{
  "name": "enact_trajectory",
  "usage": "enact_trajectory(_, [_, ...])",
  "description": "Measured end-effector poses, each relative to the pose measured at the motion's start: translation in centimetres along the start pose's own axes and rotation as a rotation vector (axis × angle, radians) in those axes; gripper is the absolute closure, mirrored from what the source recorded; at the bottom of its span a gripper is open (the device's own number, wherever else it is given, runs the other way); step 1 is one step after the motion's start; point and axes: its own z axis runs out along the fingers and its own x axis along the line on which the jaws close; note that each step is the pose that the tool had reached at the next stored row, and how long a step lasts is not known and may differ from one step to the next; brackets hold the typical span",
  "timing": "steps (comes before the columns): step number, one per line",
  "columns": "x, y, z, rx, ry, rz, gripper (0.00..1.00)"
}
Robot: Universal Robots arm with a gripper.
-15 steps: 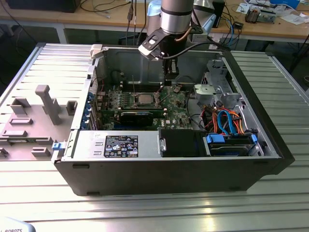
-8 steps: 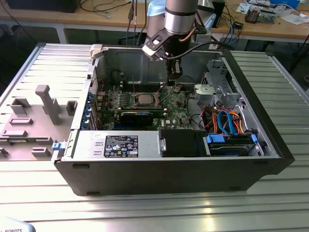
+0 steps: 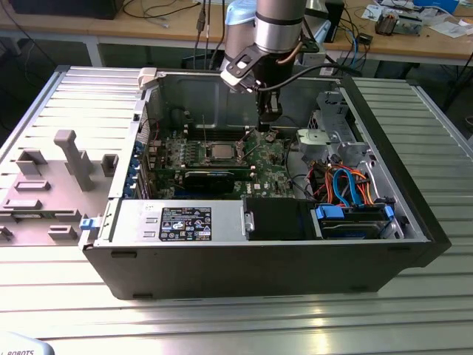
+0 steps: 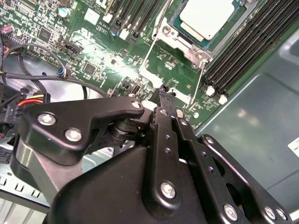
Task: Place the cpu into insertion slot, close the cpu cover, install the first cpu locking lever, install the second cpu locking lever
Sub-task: 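Close the cpu cover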
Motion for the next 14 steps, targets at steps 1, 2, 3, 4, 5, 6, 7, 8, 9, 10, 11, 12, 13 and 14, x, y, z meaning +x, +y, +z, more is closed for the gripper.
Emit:
enact_trajectory(1, [0.00, 0.04, 0.01, 0.0000, 0.0000, 0.000, 0.89])
enact_trajectory(2, [-0.01, 0.12, 0.03, 0.0000, 0.0000, 0.000, 0.89])
enact_trajectory(3, [-0.01, 0.17, 0.04, 0.0000, 0.0000, 0.000, 0.89])
enact_trajectory(4, [-0.02, 0.23, 0.05, 0.0000, 0.0000, 0.000, 0.89])
enact_trajectory(5, [-0.02, 0.28, 0.07, 0.0001, 0.0000, 0.000, 0.89])
enact_trajectory(6, [-0.02, 0.33, 0.08, 0.0000, 0.0000, 0.000, 0.89])
enact_trajectory(7, [-0.03, 0.40, 0.09, 0.0001, 0.0000, 0.000, 0.89])
enact_trajectory(8, [-0.03, 0.45, 0.10, 0.0001, 0.0000, 0.000, 0.89])
enact_trajectory(9, [-0.04, 0.52, 0.13, 0.0001, 0.0000, 0.000, 0.89])
enact_trajectory(10, [-0.04, 0.58, 0.14, 0.0001, 0.0000, 0.000, 0.89])
enact_trajectory(11, [-0.04, 0.63, 0.15, 0.0001, 0.0000, 0.000, 0.89])
enact_trajectory(12, [-0.05, 0.69, 0.17, 0.0001, 0.0000, 0.000, 0.89])
enact_trajectory(13, [-0.05, 0.79, 0.19, 0.0002, 0.0000, 0.000, 0.89])
enact_trajectory(14, [-0.06, 0.91, 0.23, 0.0002, 0.0000, 0.000, 0.89])
